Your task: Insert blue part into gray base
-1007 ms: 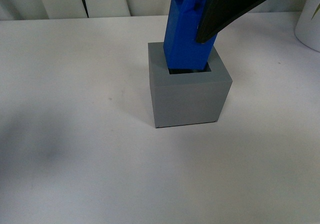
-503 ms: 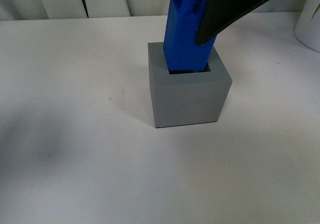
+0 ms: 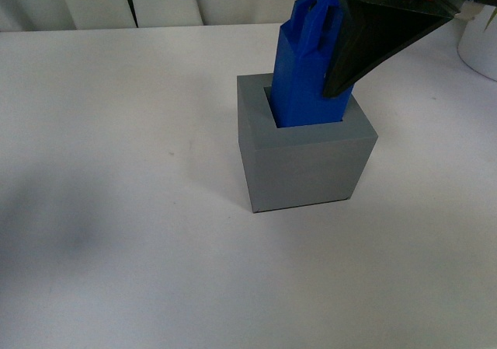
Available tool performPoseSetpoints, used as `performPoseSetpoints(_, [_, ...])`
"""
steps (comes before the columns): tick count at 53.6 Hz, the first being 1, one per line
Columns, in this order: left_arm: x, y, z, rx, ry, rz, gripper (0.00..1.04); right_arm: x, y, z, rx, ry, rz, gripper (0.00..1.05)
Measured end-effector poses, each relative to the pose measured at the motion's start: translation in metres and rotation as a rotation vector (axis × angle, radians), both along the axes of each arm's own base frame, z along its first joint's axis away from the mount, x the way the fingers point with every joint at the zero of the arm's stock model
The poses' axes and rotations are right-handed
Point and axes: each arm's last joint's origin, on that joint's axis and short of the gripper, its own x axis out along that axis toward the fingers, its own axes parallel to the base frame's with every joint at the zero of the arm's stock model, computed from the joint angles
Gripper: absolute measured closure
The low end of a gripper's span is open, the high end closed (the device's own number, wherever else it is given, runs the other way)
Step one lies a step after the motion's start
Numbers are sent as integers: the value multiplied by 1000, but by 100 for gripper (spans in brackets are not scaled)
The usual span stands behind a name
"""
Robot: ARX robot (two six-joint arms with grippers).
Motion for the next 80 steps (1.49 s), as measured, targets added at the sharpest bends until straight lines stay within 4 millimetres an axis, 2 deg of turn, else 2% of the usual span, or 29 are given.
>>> performPoseSetpoints(3, [0,0,0,0,0,0,6,0,0,-1,3,-5,1,58])
performPoseSetpoints(9, [0,0,0,0,0,0,6,0,0,-4,15,-7,-1,42])
performPoseSetpoints(13, [0,0,0,0,0,0,6,1,-3,-5,42,11,-14,24])
performPoseSetpoints(17, [0,0,0,0,0,0,6,0,-9,2,82,-7,-32,8])
performPoseSetpoints(19, [0,0,0,0,0,0,6,-2,-11,6,96,-16,-39,5])
performPoseSetpoints(25, [0,0,0,0,0,0,6,-13,-26,23,172,-74,-65,7])
performPoseSetpoints(28, [0,0,0,0,0,0,6,-24,-37,34,223,-107,-83,7])
performPoseSetpoints(35, [0,0,0,0,0,0,6,-51,-65,47,313,-184,-146,7])
performPoseSetpoints(47, [0,0,0,0,0,0,6,-91,-113,34,502,-266,-311,7])
performPoseSetpoints(54, [0,0,0,0,0,0,6,-113,-132,26,602,-344,-401,7])
performPoseSetpoints(57, [0,0,0,0,0,0,6,-129,-141,21,658,-391,-460,7])
performPoseSetpoints(63, [0,0,0,0,0,0,6,-147,-146,12,713,-425,-517,7])
performPoseSetpoints(74, [0,0,0,0,0,0,6,-148,-146,9,723,-400,-550,7])
performPoseSetpoints(75, [0,0,0,0,0,0,6,-148,-146,9,719,-419,-576,8])
performPoseSetpoints(77, [0,0,0,0,0,0,6,-148,-143,4,707,-580,-680,14])
performPoseSetpoints(80, [0,0,0,0,0,0,6,-153,-146,-8,774,-794,-944,25])
